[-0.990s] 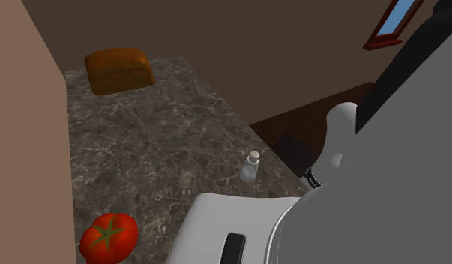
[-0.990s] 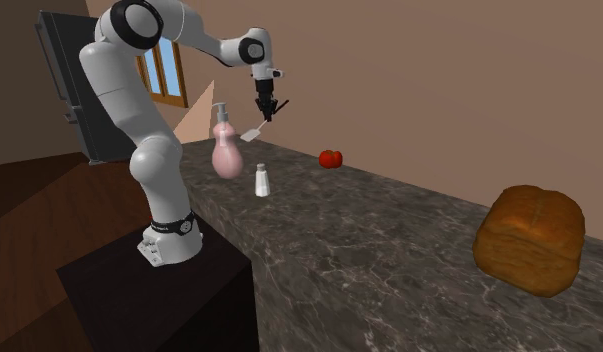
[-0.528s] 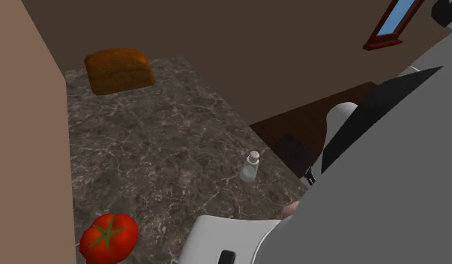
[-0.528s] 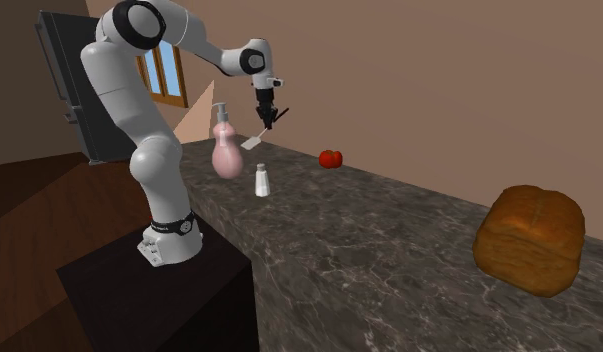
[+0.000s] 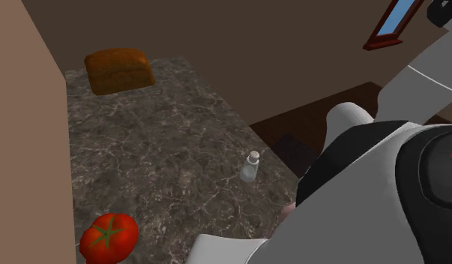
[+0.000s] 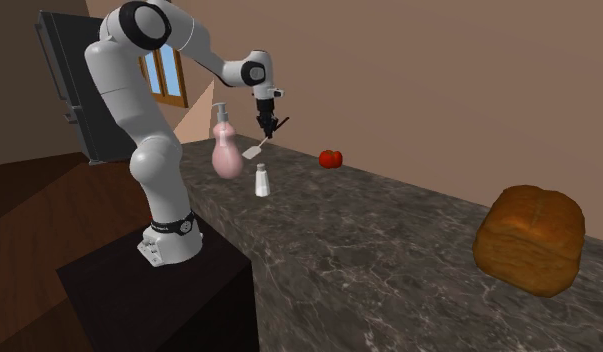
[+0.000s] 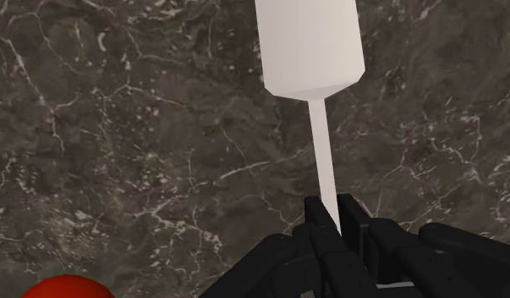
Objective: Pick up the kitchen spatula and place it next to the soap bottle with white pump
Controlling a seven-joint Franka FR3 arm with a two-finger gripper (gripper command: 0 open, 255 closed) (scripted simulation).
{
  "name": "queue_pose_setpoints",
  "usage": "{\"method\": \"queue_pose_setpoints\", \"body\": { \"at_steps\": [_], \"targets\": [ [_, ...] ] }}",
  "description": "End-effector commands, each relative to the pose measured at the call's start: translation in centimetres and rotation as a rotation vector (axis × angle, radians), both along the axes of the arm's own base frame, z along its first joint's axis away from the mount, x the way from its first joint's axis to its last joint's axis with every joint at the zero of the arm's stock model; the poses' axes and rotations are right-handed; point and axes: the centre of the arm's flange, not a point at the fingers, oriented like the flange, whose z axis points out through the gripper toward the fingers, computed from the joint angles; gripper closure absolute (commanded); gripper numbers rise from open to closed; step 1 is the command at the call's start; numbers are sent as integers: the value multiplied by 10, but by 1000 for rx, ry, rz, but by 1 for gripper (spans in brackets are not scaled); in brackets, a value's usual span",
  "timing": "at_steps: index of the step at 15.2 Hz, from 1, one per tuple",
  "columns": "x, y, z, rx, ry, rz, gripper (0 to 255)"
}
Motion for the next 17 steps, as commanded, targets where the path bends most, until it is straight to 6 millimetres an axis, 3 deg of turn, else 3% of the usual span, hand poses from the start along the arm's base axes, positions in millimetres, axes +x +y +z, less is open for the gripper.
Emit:
{"method": "queue_pose_setpoints", "body": {
  "at_steps": [1,17],
  "targets": [
    [0,0,-11,0,0,0,255],
    [0,0,-96,0,0,0,255]
  ]
}}
